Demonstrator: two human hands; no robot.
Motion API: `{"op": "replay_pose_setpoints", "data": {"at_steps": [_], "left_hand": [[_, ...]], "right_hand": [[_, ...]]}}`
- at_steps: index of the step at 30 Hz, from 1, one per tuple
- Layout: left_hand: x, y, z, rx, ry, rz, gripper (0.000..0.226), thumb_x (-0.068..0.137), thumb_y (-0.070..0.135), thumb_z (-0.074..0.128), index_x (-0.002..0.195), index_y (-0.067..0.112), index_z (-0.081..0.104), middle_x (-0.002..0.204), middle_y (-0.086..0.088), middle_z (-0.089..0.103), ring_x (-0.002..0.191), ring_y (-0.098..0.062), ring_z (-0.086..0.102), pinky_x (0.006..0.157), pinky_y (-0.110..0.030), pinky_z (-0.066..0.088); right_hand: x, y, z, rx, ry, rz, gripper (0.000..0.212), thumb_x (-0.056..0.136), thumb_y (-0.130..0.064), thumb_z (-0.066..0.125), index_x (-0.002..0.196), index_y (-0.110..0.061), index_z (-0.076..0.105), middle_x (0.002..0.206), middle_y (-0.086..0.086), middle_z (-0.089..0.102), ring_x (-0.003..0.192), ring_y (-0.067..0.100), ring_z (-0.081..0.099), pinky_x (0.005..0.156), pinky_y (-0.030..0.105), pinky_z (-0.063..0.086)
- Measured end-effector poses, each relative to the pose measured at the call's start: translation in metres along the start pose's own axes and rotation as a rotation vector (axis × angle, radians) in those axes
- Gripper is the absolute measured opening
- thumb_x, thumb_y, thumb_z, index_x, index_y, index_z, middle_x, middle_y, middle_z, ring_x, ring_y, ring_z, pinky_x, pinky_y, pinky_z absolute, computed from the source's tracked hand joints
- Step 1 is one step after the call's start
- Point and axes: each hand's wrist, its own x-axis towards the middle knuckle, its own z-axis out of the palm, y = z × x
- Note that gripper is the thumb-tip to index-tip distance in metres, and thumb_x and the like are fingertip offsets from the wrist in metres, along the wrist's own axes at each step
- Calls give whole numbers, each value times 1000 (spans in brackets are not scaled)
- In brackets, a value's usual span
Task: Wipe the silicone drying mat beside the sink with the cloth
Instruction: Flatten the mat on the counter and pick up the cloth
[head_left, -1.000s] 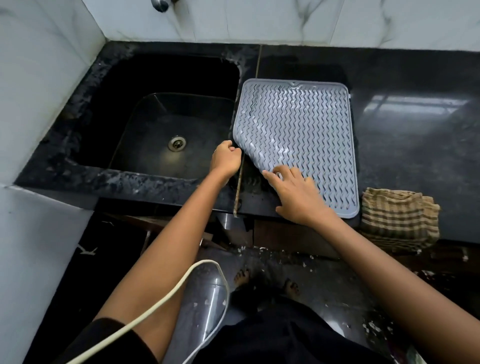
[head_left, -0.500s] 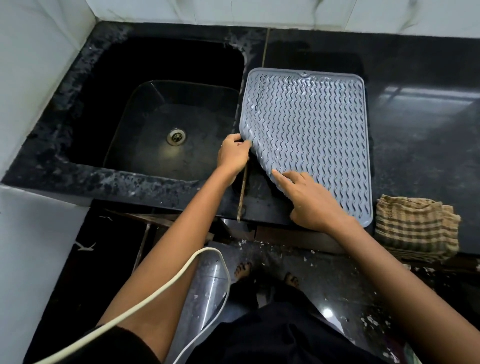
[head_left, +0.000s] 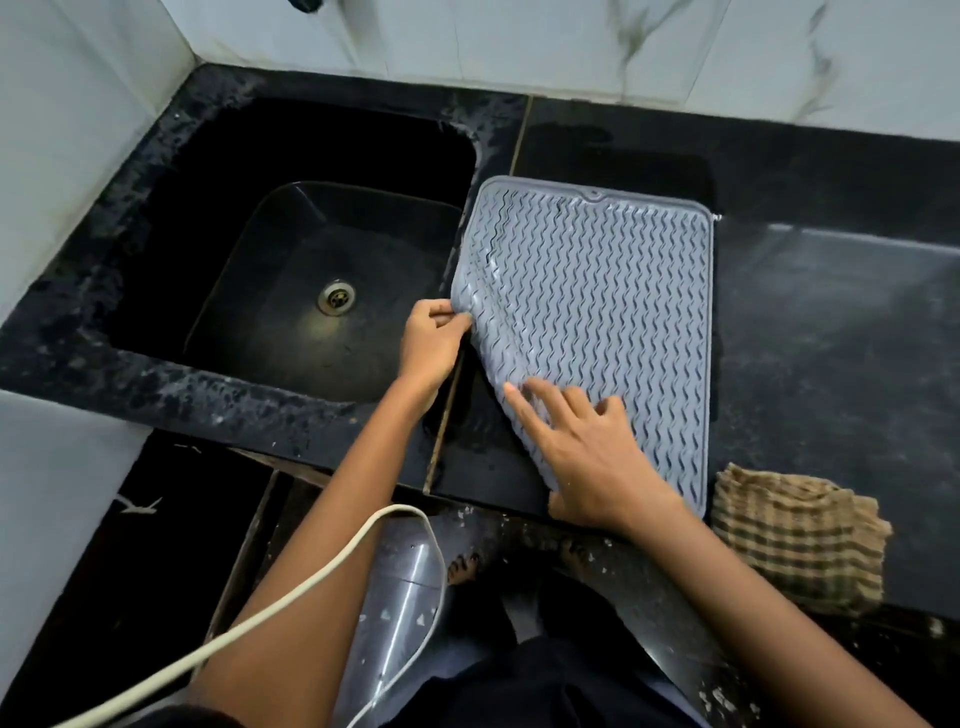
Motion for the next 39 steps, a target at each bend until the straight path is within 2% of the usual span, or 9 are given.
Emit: {"op": "replay_pose_setpoints", "data": {"at_steps": [5, 9, 13, 16, 21, 27, 30, 34, 39], "left_hand": [[-8, 0, -2, -122, 55, -27, 19, 90, 18, 66, 108, 13, 61, 99, -2, 68, 89, -10, 64, 76, -20, 51], [-12, 11, -10, -123, 71, 10, 12, 87, 11, 68, 99, 12, 67, 82, 5, 68, 72, -3, 63, 57, -8, 48], [-11, 8, -25, 179, 47, -1, 13, 82, 13, 74, 91, 19, 67, 84, 3, 70, 80, -13, 67, 78, -27, 57], [-13, -6, -34, 506, 50, -95, 17, 79, 19, 78, 89, 20, 64, 91, -3, 71, 92, -22, 67, 90, -38, 54], [-21, -11, -33, 780, 133, -76, 25, 81, 37, 74, 100, 26, 61, 103, -1, 70, 104, -29, 64, 78, -35, 43], [-40, -2, -5, 772, 209, 229, 39, 88, 34, 63, 124, 23, 54, 125, -6, 55, 114, -27, 54, 85, -43, 47], [-57, 8, 33, 709, 32, 374, 32, 91, 33, 60, 121, 25, 58, 123, 0, 58, 113, -20, 53, 91, -36, 47], [-94, 26, 99, 602, -452, 467, 28, 91, 32, 61, 119, 26, 60, 109, 9, 61, 93, -7, 59, 74, -19, 47], [-127, 37, 160, 882, -787, 612, 43, 89, 48, 60, 125, 24, 58, 123, -2, 57, 112, -21, 56, 90, -37, 46]], "right_hand": [[-6, 10, -8, 99, 8, -78, 99, 66, -46, 56, 149, -17, 10, 156, 7, 14, 138, 22, 24, 107, 48, 24], [-2, 19, -17, 160, 44, -115, 61, 66, -41, 48, 124, -24, 52, 128, -1, 56, 113, 20, 54, 89, 38, 41], [-2, 19, -9, 316, 60, -166, 50, 72, -26, 50, 122, -26, 56, 130, -5, 56, 115, 18, 53, 88, 36, 44], [-2, 5, 1, 255, -100, -229, 56, 78, -32, 55, 133, -23, 49, 149, -2, 35, 128, 20, 34, 97, 42, 35], [4, 13, -3, 409, -256, -181, 49, 83, -42, 59, 129, -25, 55, 152, -8, 30, 133, 15, 24, 105, 47, 25], [-7, 64, -32, 702, -208, -67, 31, 91, -30, 57, 121, -24, 59, 133, -7, 55, 122, 5, 48, 102, 18, 29], [-24, 108, -41, 654, -189, 66, 28, 88, -30, 62, 115, -25, 63, 125, -8, 59, 113, 2, 50, 96, 17, 33], [-49, 158, -43, 532, -309, 255, 14, 77, -29, 75, 90, -25, 72, 94, -9, 69, 88, 7, 62, 76, 25, 46], [-66, 186, -27, 445, -470, 395, 20, 64, -30, 84, 76, -27, 68, 74, -12, 68, 71, 2, 60, 70, 29, 48]]}}
